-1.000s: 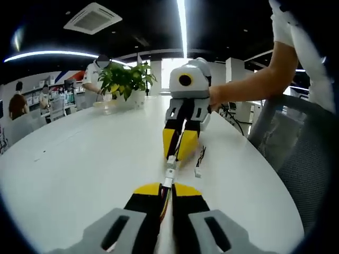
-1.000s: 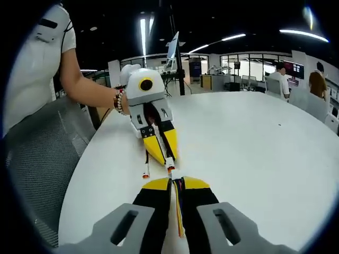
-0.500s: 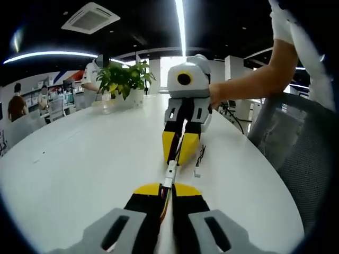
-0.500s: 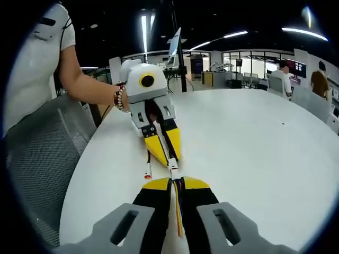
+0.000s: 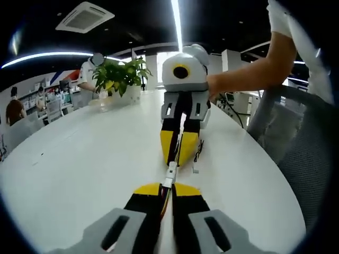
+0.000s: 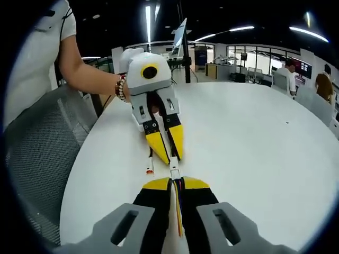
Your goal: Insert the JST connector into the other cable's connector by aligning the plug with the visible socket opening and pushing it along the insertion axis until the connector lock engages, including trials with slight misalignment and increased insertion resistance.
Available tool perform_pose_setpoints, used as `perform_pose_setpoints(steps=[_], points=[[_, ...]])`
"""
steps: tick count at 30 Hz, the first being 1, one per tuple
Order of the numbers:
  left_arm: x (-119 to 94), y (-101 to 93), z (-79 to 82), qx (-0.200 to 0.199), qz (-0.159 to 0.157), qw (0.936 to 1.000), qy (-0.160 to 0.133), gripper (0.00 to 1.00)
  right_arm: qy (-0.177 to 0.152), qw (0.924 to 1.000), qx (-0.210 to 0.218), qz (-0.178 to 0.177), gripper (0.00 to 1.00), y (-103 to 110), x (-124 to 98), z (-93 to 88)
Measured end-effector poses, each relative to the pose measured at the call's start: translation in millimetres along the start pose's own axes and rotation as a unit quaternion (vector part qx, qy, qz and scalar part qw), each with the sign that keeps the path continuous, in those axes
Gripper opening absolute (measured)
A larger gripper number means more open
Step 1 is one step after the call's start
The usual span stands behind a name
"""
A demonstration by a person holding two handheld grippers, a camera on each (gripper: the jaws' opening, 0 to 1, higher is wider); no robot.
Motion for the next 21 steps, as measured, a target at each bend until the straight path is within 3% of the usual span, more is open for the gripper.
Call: perform_pose_setpoints(steps=[14,17,21], points=[[-3,2.8,2.2,-0.001,0.003,1.0000,-0.003,0.00,-0.006,0.9999,0.002,-0.008,0.04,-2,3,4.8],[-4,3.6,5.3,-0.007,0.002,0.9999,-0.015,0.00,-0.028,0.9994,0.015,-0.014,0.04,-3,4,11.0],[-2,2.7,3.4,0.000,0.002,0.9999,-0.010,0.00,-0.017,0.9997,0.006,-0.014,0.04,-3,4,8.9]])
Point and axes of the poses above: the point that each gripper's makers call its tool centre point, and the gripper's own axes: x roughly forward along the fingers, y roughly to its left, z roughly out of its top, the point moved 5 cm from there along -x, roughly backward along the fingers, and after that the axes turned 12 degrees about -x, right-handed, at the moved point
